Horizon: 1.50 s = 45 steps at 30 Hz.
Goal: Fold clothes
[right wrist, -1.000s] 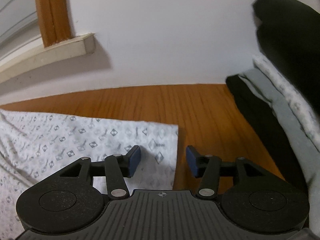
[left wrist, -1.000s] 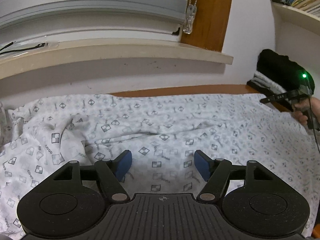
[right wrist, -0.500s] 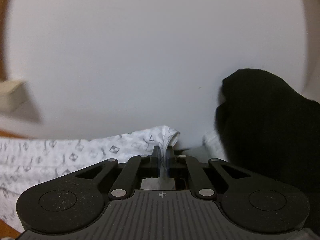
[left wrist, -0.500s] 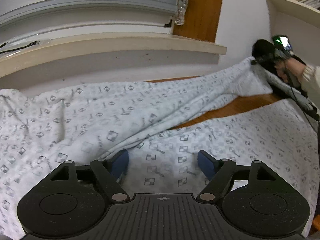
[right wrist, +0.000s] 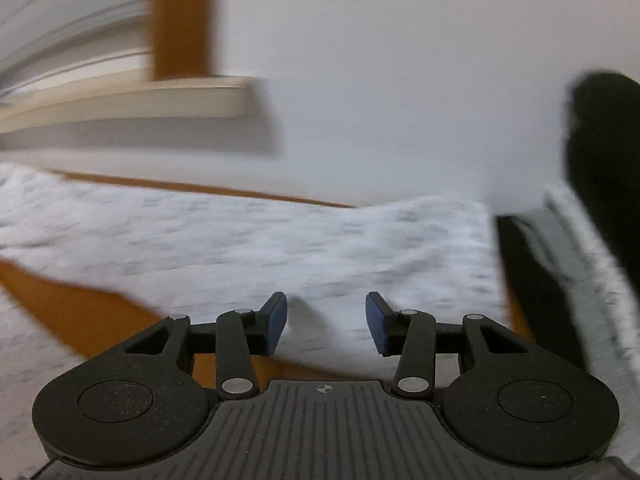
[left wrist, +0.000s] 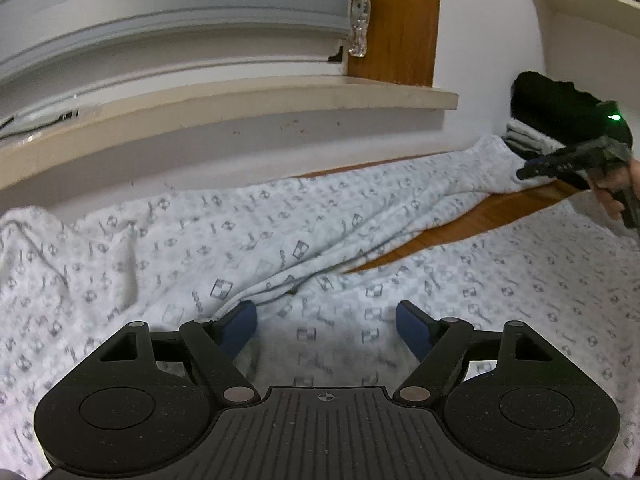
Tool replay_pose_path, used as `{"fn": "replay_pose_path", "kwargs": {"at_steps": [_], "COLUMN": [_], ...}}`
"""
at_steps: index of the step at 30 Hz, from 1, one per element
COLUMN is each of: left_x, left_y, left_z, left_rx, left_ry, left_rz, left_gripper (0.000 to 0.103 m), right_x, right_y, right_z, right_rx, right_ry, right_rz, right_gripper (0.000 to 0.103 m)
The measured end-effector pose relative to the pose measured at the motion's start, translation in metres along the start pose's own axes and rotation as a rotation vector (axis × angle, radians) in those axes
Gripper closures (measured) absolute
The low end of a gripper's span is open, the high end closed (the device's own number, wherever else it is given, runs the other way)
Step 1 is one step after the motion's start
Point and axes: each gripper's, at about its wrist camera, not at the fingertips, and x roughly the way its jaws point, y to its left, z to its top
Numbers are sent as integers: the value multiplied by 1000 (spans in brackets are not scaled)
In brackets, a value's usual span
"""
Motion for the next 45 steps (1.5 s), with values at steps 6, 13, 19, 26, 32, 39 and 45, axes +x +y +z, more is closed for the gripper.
{"fn": "replay_pose_path", "kwargs": {"at_steps": [6,13,19,26,32,39,45], "left_x": [2,-5,-31,-61,-85,-99,-102], "left_y": [2,8,14,44,89,146,165], "left_z": [-1,0,7,15,-1,-33,-58], "left_rx": [-17,-43,-48,-36,-93,-145,-212], "left_ry": [-2,-16,-76,-106,-92,-19,22], "left_rz": [-15,-35,-70,12,128,234,213], "left_gripper": [23,23,23,23,23,23,23], "right_x": [3,7,-55,-64,-43,-2,24], "right_y": [65,59,42,39,94,179,196], "right_z": [1,4,0,-23,-1,18,18], "right_rx": [-127,-115,-117,-105,-82,-106,-141], "right_ry": [11,22,-86,-6,-60,-83,-40], "right_rz": [64,76,-62,-103,25,220,257], "right_gripper": [55,102,102,91,62,56,55]}}
